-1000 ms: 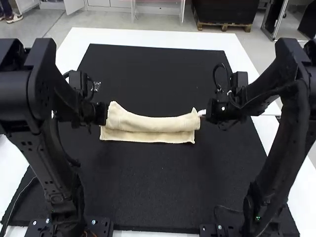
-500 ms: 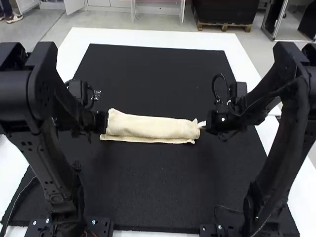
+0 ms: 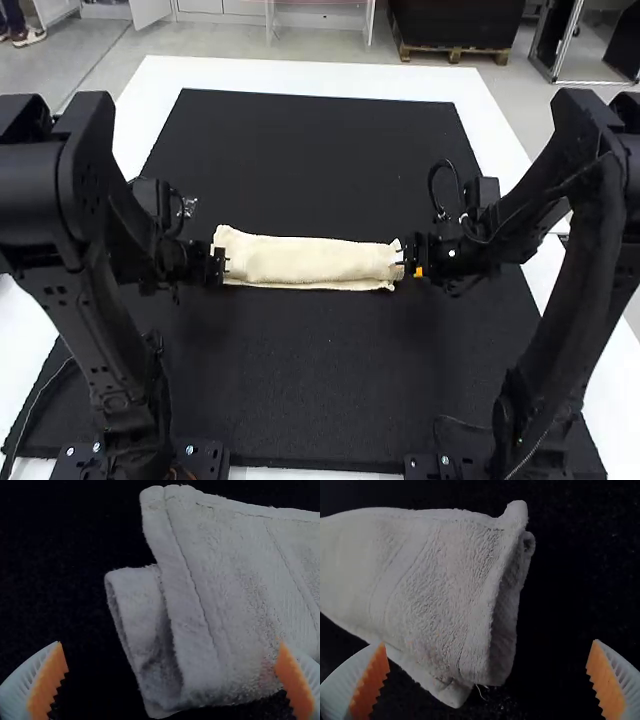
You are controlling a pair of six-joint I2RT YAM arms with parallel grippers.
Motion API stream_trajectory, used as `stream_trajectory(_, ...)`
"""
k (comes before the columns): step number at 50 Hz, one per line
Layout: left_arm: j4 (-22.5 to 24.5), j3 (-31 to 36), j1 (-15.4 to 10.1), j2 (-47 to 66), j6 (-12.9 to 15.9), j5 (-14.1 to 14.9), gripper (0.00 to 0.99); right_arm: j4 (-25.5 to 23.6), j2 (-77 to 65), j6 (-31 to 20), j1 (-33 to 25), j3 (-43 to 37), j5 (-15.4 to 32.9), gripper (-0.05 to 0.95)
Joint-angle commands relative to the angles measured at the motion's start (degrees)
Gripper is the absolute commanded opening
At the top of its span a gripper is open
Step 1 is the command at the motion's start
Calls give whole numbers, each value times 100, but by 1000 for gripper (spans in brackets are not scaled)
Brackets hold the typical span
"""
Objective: Fold the towel.
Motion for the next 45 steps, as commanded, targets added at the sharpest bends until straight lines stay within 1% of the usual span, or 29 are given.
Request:
stream_trajectory(1,82,3,281,-149,30,154,972,40,-204,-60,-24,-12,76,913)
stream_trajectory(5,240,3,527,-176,30,198,972,48,-195,-60,37,-12,103,913)
stream_trajectory(9,258,29,773,-228,39,286,972,84,-186,-24,151,-12,111,913)
stream_trajectory(15,302,38,957,-299,30,409,970,189,-186,63,345,5,217,911)
stream_trajectory(24,258,47,975,-413,4,471,970,479,-107,345,600,32,287,910)
stream_trajectory(33,170,47,975,-580,-40,515,970,576,51,353,714,85,410,910)
stream_trajectory(45,73,91,975,-800,-84,567,970,752,359,380,731,181,428,908)
